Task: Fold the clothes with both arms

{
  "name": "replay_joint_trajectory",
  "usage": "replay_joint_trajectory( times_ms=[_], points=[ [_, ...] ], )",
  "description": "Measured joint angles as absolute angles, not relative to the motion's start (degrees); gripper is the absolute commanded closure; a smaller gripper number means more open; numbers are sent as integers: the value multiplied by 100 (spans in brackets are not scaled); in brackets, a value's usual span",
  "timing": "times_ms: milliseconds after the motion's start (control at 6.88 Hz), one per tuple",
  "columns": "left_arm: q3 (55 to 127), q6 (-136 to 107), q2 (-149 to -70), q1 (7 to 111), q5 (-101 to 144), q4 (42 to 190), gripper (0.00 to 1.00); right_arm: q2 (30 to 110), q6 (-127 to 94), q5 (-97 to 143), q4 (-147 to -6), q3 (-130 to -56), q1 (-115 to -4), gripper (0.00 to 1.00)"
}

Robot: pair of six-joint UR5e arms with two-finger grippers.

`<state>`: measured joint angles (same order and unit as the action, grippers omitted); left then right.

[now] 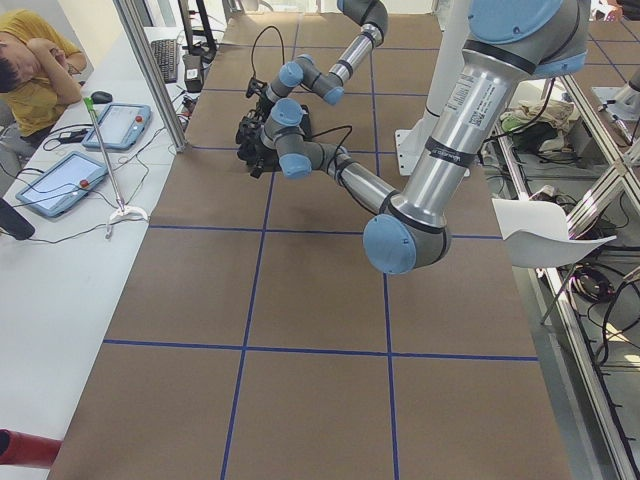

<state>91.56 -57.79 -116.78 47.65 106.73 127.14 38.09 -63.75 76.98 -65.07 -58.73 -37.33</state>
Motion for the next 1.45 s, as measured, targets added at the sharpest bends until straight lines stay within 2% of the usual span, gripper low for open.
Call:
replay_joint_trajectory(
  times_ms=[145, 291, 436, 581, 727, 1018, 1454],
  points=[
    [9185, -5787, -11675, 4769, 10671, 12706, 0, 3753, -6223, 7836, -6300, -5620, -3917, 100],
    [9197, -5786, -11673, 4770, 10670, 12702, 0, 3713, -6095, 8183, -6161, -5506, -4157, 79],
    [9221, -5770, -11672, 4769, 10682, 12691, 0, 3672, -6013, 8669, -6108, -5484, -4415, 43],
    [9275, -5742, -11669, 4782, 10757, 12653, 0, 3669, -5937, 9159, -6099, -5573, -4647, 1],
    [9386, -5654, -11643, 4804, 10873, 12510, 0, 3782, -5870, 9563, -6157, -5834, -4819, 1],
    [10089, -4726, -11521, 4980, 10983, 11339, 0, 4544, -5389, 10788, -6848, -7021, -5353, 1],
    [11081, -2961, -11026, 5688, 11347, 9776, 0, 6458, -3720, 11906, -7918, -9060, -6177, 0]
  ],
)
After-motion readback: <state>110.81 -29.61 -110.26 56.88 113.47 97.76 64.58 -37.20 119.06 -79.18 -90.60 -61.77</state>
